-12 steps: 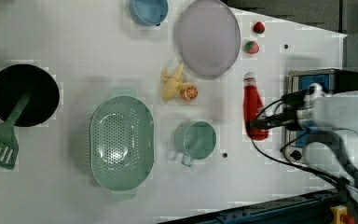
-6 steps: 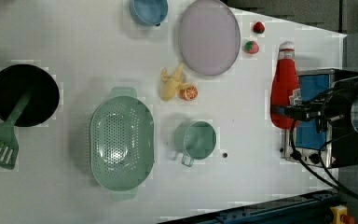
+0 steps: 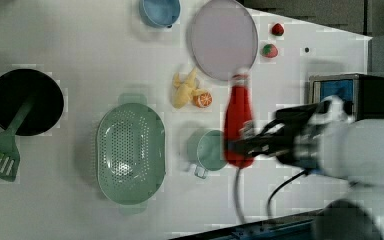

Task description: Pick Ketchup from the table and place it in strainer.

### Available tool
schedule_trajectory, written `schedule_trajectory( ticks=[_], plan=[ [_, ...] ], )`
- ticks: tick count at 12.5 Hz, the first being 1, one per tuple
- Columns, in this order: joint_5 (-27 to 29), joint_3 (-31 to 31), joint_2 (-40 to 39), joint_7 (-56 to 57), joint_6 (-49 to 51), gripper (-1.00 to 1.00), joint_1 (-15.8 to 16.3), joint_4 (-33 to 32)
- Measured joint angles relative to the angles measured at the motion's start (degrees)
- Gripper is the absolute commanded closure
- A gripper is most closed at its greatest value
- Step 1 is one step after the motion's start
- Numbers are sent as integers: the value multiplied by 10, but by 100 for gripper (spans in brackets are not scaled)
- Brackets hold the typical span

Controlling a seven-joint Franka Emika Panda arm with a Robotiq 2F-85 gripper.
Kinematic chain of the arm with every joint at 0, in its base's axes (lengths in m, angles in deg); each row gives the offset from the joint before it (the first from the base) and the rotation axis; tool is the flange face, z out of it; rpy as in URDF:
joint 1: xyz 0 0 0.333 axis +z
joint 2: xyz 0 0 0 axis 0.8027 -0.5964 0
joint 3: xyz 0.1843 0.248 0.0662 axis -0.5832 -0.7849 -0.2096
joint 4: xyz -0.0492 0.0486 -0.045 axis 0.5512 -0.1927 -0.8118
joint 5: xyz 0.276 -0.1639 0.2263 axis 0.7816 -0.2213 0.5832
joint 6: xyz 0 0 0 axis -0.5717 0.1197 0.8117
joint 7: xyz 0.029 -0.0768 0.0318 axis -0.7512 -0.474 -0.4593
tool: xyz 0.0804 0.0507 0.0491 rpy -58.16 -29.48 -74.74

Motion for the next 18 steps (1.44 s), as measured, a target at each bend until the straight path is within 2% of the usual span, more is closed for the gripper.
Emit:
schedule_trajectory(
  ticks=[2,6,9,10,13,16,18],
  plan=[
    [0,-39,-38,-54,-51,-25,23,-4],
    [-5,-95,-138,-172,-169,-25,41,-8],
    [-62,-90,-231,-240,-217,-25,62,-11],
    [-69,-84,-258,-254,-238,-31,64,-11],
    [-94,-70,-304,-282,-296,-95,62,-20],
    [-92,-60,-296,-301,-312,-100,55,-24],
    [-91,-58,-254,-321,-286,-100,42,-25]
  ],
)
